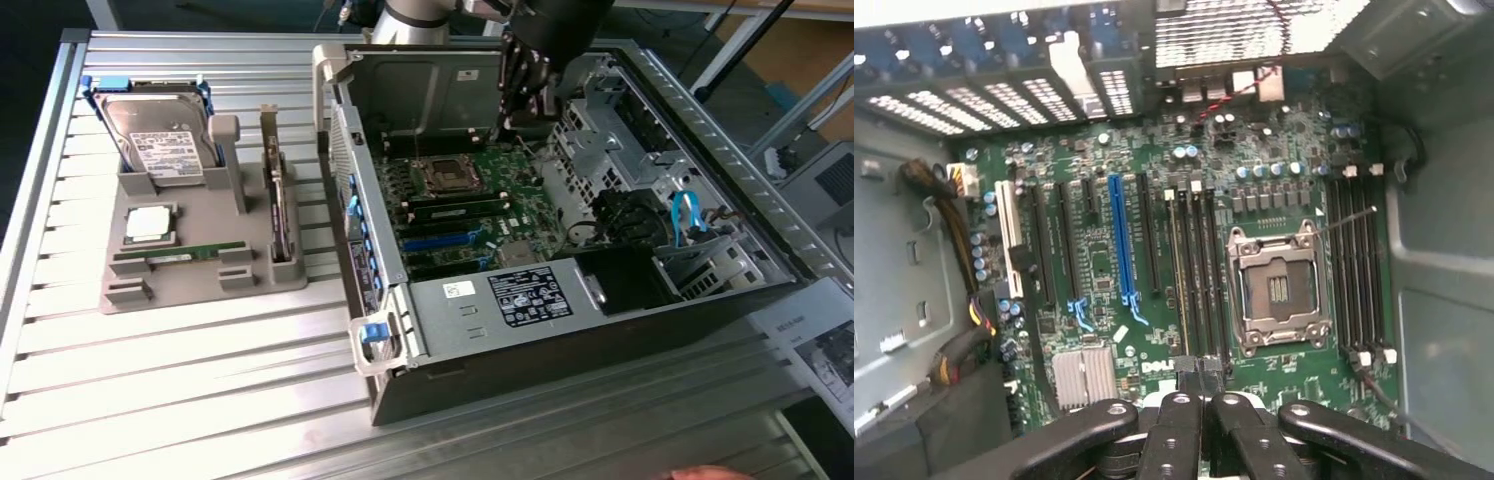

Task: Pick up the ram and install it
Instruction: 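Press down the ram until it locks into place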

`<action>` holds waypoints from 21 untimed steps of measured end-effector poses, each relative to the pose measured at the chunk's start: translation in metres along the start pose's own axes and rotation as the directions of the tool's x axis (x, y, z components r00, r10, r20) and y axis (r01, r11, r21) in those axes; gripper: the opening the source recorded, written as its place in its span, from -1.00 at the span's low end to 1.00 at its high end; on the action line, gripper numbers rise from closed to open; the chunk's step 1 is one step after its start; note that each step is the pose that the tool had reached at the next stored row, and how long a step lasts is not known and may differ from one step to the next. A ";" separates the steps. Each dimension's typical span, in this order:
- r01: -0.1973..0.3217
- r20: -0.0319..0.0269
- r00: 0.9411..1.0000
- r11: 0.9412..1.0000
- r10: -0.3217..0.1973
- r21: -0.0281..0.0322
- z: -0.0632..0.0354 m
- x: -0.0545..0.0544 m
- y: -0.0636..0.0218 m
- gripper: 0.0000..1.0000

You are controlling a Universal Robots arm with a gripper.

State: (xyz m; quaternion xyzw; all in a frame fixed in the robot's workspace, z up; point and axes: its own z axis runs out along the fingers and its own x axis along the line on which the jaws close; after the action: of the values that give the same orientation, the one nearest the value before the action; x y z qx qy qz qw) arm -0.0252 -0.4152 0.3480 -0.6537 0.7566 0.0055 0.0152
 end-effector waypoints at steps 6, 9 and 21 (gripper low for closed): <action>-0.099 -0.001 0.995 0.995 0.099 0.003 0.0000 0.000 0.0000 -0.80; -0.147 -0.001 0.989 0.989 0.147 0.005 0.0000 0.000 0.0000 -0.80; -0.342 -0.002 0.940 0.940 0.342 0.011 0.0000 0.000 0.0000 -0.80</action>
State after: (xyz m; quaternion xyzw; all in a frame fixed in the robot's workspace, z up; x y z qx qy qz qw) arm -0.0252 -0.4152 0.3480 -0.5124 0.8586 0.0028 0.0159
